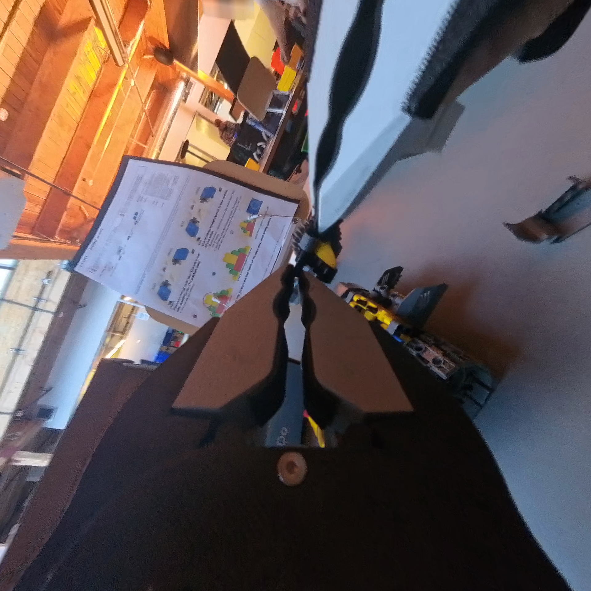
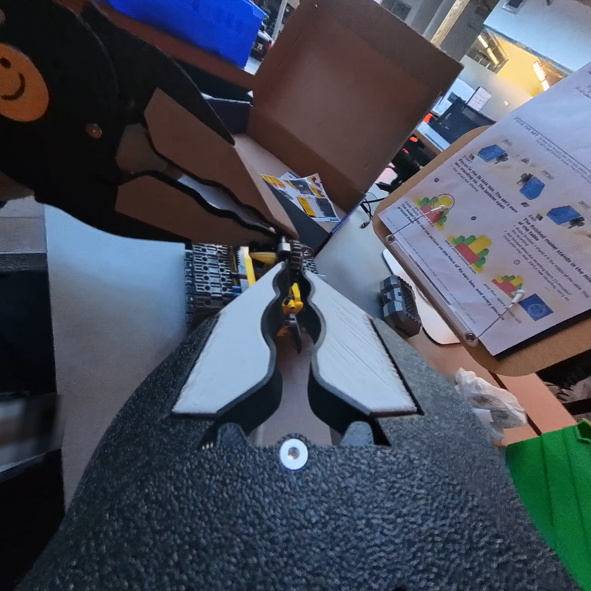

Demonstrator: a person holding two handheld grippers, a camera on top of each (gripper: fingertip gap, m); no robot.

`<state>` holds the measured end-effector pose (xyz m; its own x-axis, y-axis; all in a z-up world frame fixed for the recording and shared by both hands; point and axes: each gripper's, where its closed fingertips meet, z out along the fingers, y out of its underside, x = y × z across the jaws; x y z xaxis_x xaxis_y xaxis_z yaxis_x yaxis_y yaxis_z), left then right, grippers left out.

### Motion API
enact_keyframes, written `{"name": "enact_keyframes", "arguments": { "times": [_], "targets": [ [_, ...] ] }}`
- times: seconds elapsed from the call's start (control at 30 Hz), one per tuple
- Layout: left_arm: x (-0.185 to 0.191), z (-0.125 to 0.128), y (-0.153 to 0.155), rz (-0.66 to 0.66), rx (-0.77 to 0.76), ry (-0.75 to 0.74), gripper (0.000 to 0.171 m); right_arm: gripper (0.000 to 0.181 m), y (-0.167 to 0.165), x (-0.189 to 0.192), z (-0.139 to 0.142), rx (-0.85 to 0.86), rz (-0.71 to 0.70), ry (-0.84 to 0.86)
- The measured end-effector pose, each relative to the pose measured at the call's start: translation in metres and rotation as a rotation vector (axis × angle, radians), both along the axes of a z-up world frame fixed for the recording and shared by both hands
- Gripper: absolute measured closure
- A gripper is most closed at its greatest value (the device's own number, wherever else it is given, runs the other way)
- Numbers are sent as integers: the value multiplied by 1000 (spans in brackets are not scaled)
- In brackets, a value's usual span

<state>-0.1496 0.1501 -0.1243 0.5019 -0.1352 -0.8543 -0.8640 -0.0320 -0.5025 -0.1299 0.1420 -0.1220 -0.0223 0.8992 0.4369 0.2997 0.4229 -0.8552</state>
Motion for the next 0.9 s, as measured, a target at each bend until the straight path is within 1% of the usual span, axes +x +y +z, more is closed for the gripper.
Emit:
{"name": "enact_keyframes", "arguments": {
  "times": [0.07, 0.13, 0.23, 0.37, 0.4, 0.43, 0.47, 0.53, 0.57, 0.6, 0.63, 0.67, 0.73, 0.8, 0.87, 0.9],
  "targets": [
    [1, 0, -2, -20, -13, -43, 171, 179, -2, 2, 2, -20, 27, 0],
    [3, 5, -3, -22, 1, -45, 171, 179, -3, 4, 6, -77, 43, 22],
    [2, 2, -2, -8, 7, -7, 171, 180, 3, 2, 1, -18, 3, 2],
    [5, -3, -3, -6, -2, -4, 170, 180, 9, 2, 0, -20, -4, 8],
    [4, -3, -2, 1, -6, -11, 170, 181, 16, 4, 1, 28, -49, 7],
    [-7, -3, -2, 38, -8, -17, 171, 181, 34, 12, 5, 108, -145, 8],
    [-24, 0, -3, 73, 2, -52, 171, 181, 49, 21, 10, 119, -183, 23],
    [-53, 10, -9, 87, -6, -207, 171, 181, 62, 36, 26, -109, -129, 104],
    [-57, 13, -11, 71, -30, -272, 171, 181, 64, 40, 31, -193, -89, 117],
    [-54, 20, -12, 40, -27, -339, 171, 181, 60, 40, 35, -235, -40, 134],
    [-46, 24, -12, 6, -38, -398, 171, 181, 53, 38, 38, -249, 4, 153],
    [-37, 23, -10, -13, -74, -430, 171, 181, 45, 35, 39, -247, 39, 154],
    [-20, 20, -9, -61, -117, -455, 171, 181, 26, 26, 32, -216, 116, 115],
    [-2, 15, -12, -131, -197, -534, 171, 180, 11, 20, 23, -190, 158, 69],
    [7, 16, -14, -168, -232, -594, 171, 160, -2, 15, 21, -158, 196, 61],
    [11, 15, -15, -182, -256, -615, 171, 157, -6, 13, 20, -133, 203, 61]
  ]
}}
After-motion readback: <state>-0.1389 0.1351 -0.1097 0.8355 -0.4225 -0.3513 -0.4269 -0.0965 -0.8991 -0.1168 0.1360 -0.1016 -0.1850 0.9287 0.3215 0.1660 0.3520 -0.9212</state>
